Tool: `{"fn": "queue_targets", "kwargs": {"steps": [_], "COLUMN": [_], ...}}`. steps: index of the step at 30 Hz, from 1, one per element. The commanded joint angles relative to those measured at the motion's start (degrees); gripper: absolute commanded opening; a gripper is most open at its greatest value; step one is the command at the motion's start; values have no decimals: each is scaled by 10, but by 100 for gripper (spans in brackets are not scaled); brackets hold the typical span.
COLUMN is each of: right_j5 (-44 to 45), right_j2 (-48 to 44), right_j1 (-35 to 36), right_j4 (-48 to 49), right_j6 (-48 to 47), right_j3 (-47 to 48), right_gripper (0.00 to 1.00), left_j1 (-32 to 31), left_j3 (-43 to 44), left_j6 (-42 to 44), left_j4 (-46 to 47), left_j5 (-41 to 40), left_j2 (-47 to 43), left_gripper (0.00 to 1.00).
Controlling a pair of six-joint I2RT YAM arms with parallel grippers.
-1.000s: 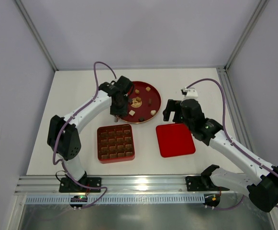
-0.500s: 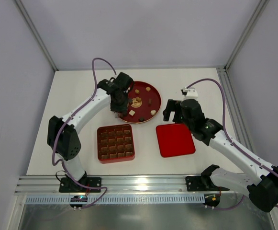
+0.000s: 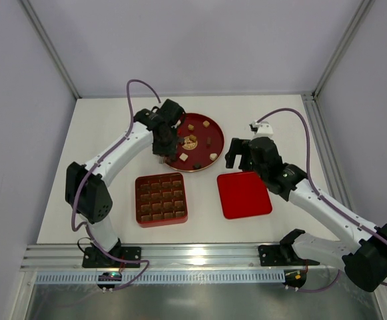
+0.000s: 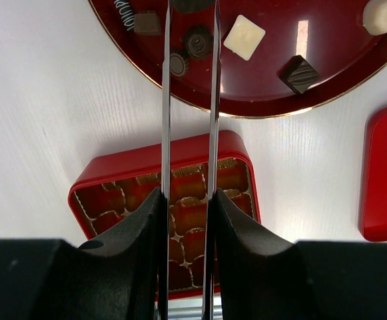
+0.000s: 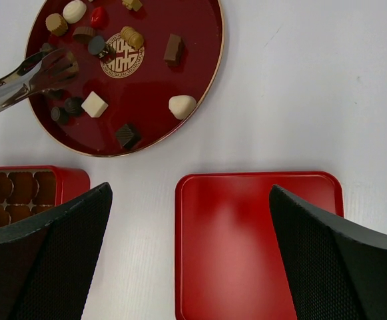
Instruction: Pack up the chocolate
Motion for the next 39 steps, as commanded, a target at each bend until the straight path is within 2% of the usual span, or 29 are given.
{"fn": "queue_targets", "kwargs": {"steps": [1, 18, 28, 39], "right_j5": [-3, 11, 5, 2], "right_j2": [7, 17, 26, 36], "right_j1": [0, 0, 0, 0], "right_j4": [24, 26, 29, 32], "right_j6": [-1, -11, -10, -4], "right_j3": [15, 26, 30, 28], "right_gripper": [100, 100, 100, 100], "left_j1": [3, 3, 3, 3], "left_j3": [20, -21, -118, -175], "left_j6": [5, -10, -46, -61], "left_j4": [-13, -87, -116, -169], "left_j5": [-7, -22, -4, 0], "left_j2": [-50, -165, -277, -363], "left_gripper": [27, 28, 28, 29]}}
